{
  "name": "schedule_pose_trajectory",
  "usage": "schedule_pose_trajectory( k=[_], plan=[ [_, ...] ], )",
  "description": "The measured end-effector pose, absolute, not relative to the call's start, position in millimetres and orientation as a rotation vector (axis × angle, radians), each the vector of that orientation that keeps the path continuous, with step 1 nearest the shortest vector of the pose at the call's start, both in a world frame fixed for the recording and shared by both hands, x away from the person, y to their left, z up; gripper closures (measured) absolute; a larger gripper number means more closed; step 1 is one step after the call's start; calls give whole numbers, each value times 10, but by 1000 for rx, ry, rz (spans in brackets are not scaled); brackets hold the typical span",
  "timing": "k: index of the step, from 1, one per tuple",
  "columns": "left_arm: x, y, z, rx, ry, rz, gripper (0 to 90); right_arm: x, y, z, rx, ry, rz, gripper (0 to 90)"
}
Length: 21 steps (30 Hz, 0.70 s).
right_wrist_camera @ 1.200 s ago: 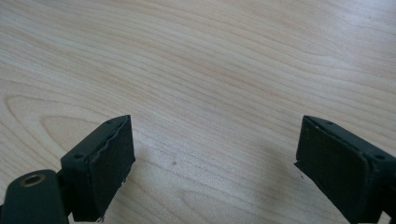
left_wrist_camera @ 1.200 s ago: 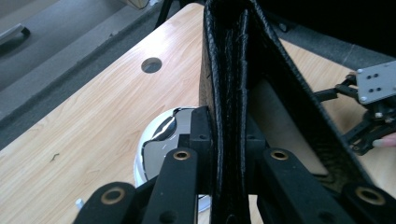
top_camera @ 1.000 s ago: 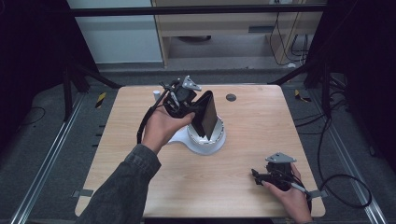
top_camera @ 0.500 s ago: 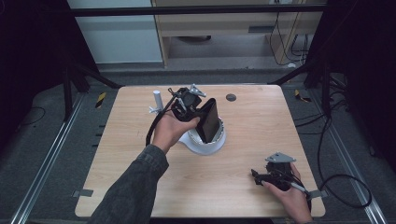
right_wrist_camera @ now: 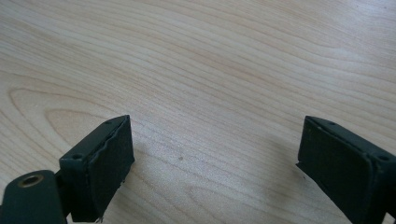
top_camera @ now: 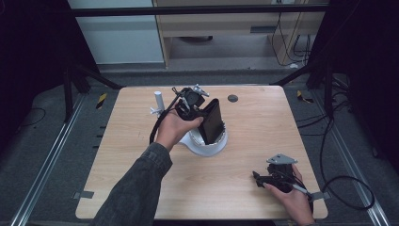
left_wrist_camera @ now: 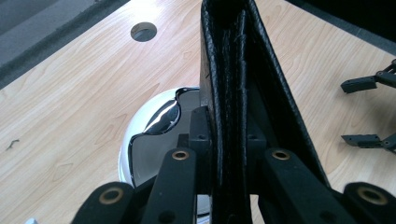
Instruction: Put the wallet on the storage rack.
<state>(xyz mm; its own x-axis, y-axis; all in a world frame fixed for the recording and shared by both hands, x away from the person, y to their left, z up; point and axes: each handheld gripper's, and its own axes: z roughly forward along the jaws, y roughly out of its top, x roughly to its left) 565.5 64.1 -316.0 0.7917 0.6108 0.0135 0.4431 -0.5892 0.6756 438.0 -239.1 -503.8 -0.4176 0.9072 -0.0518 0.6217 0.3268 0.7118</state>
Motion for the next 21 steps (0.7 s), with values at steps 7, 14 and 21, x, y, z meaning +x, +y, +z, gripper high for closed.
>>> schedule_pose_trajectory(
  k=[7, 14, 21],
  plan=[
    [5670, 646, -3153, 2276, 797, 360, 732, 4381, -2398, -5042, 1355, 2153, 858, 105],
    [5619, 716, -3077, 2235, 810, 436, 676, 4384, -2393, -5046, 1354, 2160, 854, 105],
    [5545, 774, -2988, 2228, 796, 475, 703, 4382, -2391, -5047, 1355, 2158, 853, 105]
  ],
)
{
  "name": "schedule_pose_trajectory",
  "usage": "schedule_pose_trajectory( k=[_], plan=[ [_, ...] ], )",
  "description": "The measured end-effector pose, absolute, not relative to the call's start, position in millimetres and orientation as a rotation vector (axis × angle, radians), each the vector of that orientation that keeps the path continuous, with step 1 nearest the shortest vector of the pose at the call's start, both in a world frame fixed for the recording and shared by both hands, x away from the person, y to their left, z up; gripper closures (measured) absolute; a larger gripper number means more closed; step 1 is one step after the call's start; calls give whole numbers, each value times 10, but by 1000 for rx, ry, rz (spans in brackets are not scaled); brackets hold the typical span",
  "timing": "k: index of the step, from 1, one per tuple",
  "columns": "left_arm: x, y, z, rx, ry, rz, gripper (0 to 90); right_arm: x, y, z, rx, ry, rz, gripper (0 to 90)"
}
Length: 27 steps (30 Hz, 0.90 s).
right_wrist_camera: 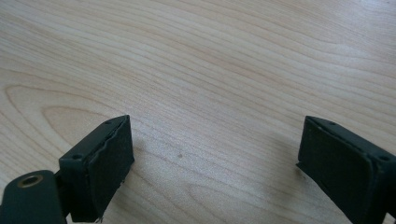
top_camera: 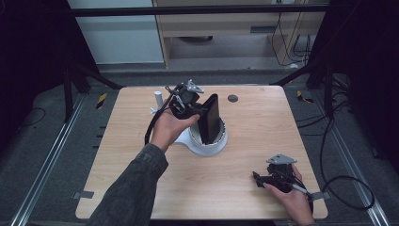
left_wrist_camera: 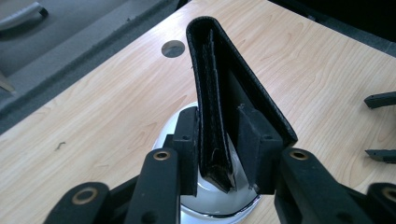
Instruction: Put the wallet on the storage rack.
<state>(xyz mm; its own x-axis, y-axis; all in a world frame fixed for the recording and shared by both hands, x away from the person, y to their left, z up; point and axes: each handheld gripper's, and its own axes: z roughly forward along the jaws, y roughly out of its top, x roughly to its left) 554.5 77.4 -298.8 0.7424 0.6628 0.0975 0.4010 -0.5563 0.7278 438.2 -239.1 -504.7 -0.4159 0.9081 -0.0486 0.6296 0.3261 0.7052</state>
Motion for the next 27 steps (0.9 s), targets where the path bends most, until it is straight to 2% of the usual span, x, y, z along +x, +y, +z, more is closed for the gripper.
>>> schedule_pose_trajectory(
  k=[5, 15, 19, 21, 27],
  plan=[
    [5520, 796, -2943, 2231, 794, 498, 771, 4385, -2399, -5048, 1354, 2158, 851, 105],
    [5566, 788, -2922, 2247, 815, 507, 786, 4385, -2403, -5048, 1350, 2161, 854, 105],
    [5556, 792, -2928, 2242, 807, 513, 757, 4378, -2395, -5047, 1352, 2163, 855, 105],
    [5539, 794, -2915, 2231, 802, 533, 695, 4384, -2393, -5051, 1353, 2162, 856, 105],
    [5508, 795, -2888, 2213, 792, 542, 617, 4378, -2397, -5048, 1357, 2163, 853, 105]
  ],
)
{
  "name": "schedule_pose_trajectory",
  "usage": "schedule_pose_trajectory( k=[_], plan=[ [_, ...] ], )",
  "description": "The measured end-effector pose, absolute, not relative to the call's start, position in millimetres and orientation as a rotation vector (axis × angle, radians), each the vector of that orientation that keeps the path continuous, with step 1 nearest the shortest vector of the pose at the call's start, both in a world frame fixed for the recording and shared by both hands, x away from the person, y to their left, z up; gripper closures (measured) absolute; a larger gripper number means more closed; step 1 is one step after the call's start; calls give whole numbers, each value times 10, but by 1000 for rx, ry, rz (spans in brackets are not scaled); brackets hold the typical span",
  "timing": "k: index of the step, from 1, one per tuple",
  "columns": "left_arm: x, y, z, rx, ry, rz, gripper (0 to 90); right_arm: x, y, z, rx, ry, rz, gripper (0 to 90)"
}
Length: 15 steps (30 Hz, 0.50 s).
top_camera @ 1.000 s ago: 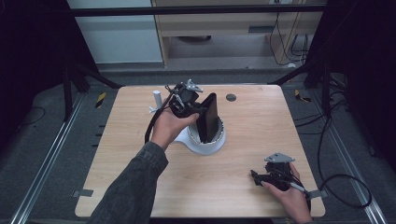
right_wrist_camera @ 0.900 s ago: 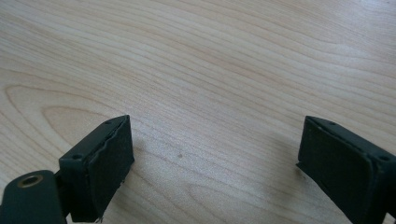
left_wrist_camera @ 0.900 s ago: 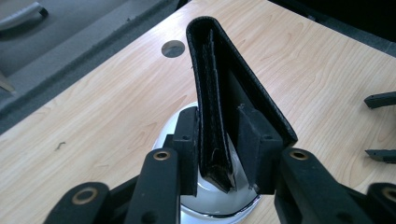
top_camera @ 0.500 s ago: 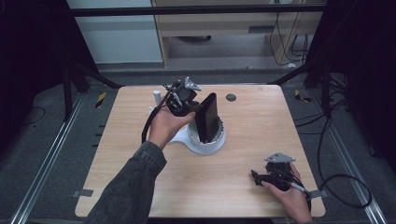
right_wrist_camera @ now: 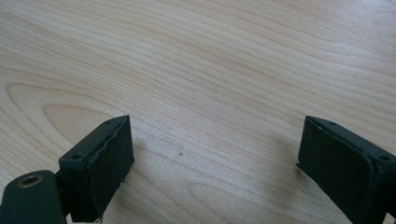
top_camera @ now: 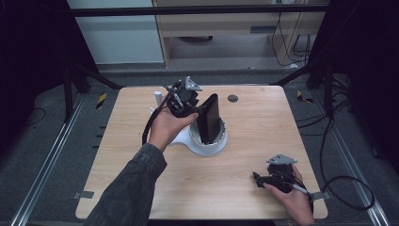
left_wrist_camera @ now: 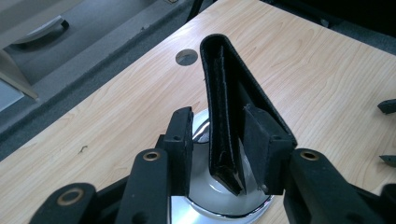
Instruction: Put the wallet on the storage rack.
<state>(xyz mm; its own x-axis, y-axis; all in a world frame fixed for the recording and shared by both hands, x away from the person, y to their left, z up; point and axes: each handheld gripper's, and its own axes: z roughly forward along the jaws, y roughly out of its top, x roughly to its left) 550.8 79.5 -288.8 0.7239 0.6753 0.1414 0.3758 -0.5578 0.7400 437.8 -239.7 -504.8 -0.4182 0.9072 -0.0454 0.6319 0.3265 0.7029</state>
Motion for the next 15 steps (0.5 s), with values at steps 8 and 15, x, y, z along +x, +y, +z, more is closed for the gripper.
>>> schedule_pose_trajectory(
  k=[8, 15],
  plan=[
    [5427, 811, -2797, 2134, 763, 592, 450, 4381, -2396, -5053, 1360, 2167, 854, 104],
    [5328, 836, -2732, 2104, 739, 601, 326, 4385, -2393, -5058, 1365, 2168, 857, 101]
  ],
)
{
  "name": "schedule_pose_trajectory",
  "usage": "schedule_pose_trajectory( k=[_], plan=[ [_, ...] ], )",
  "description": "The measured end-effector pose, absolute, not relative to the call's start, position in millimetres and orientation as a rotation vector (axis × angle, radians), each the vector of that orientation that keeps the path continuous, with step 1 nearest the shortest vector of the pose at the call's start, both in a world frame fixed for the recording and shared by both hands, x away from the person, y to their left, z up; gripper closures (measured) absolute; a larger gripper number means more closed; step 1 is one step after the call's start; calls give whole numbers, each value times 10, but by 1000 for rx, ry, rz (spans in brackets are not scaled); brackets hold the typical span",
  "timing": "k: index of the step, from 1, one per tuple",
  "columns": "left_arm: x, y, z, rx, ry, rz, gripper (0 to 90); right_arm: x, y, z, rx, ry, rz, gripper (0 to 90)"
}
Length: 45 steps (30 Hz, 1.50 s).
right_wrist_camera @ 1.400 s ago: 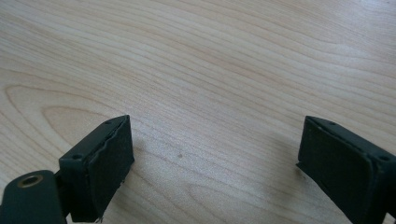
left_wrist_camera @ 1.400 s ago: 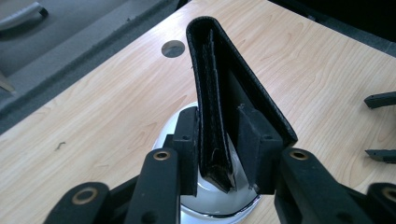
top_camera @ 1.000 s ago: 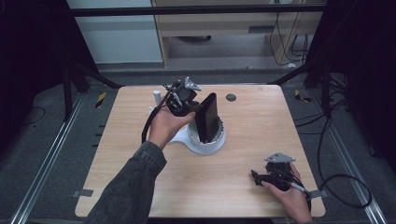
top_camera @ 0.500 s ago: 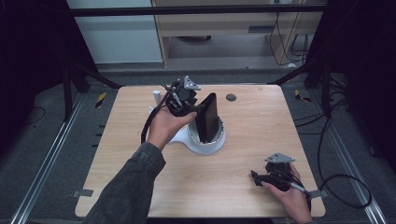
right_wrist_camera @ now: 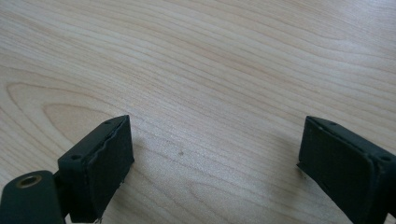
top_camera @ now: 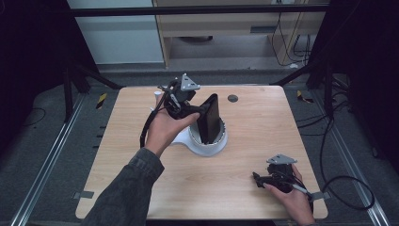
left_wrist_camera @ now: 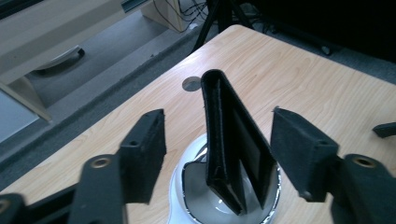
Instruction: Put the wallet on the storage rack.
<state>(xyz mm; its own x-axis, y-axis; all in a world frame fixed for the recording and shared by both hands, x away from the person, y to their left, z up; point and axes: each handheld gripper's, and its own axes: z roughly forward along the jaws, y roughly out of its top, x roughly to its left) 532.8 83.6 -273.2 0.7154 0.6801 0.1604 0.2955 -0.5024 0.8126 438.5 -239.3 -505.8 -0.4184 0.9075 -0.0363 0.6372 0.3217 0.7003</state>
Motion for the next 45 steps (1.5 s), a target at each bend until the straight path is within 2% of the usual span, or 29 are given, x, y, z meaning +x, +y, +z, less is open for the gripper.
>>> schedule_pose_trajectory(
  k=[4, 11, 17, 29, 38, 45],
  plan=[
    [5271, 825, -2723, 2099, 720, 594, 285, 4385, -2397, -5058, 1365, 2169, 858, 100],
    [5190, 786, -2775, 2093, 707, 554, 143, 4383, -2393, -5057, 1369, 2170, 861, 94],
    [5103, 786, -2858, 2112, 686, 538, 69, 4386, -2394, -5057, 1366, 2171, 860, 87],
    [4879, 866, -3182, 2115, 663, 513, 43, 4384, -2383, -5055, 1353, 2173, 864, 81],
    [4599, 998, -3693, 2176, 636, 445, 41, 4387, -2382, -5063, 1350, 2175, 858, 77],
    [4466, 1250, -4169, 2234, 671, 412, 41, 4393, -2368, -5072, 1352, 2181, 871, 56]
  ],
)
